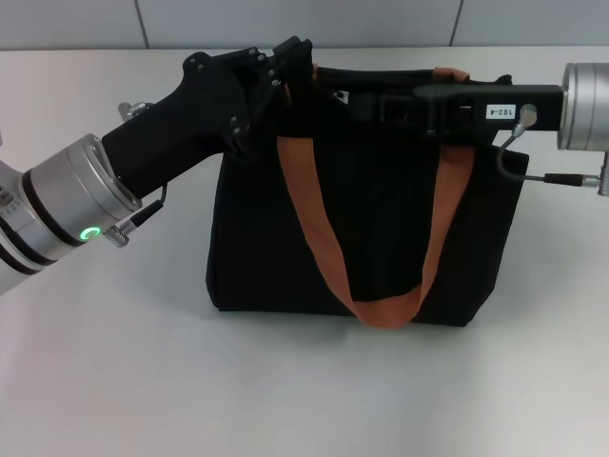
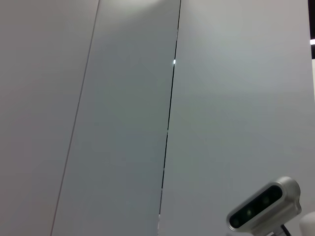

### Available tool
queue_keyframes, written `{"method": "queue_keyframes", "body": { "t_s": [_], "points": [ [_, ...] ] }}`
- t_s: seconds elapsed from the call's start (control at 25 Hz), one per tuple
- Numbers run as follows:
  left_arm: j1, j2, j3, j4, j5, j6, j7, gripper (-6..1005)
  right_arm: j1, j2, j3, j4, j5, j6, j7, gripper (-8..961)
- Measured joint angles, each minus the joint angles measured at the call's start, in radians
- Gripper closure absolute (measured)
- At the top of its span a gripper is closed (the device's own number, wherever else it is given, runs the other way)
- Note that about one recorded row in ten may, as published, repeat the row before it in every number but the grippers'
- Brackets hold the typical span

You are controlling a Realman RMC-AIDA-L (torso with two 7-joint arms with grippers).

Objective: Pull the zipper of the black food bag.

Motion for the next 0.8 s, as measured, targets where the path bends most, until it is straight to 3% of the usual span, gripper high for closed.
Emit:
{"method": "queue_keyframes", "body": {
  "t_s": [0.8],
  "points": [
    [0.003,0.0,0.0,0.005,-0.013,-0.004,0.006,960,-0.094,0.0,0.017,-0.151,-0.072,0.019,0.118,896]
  ]
}}
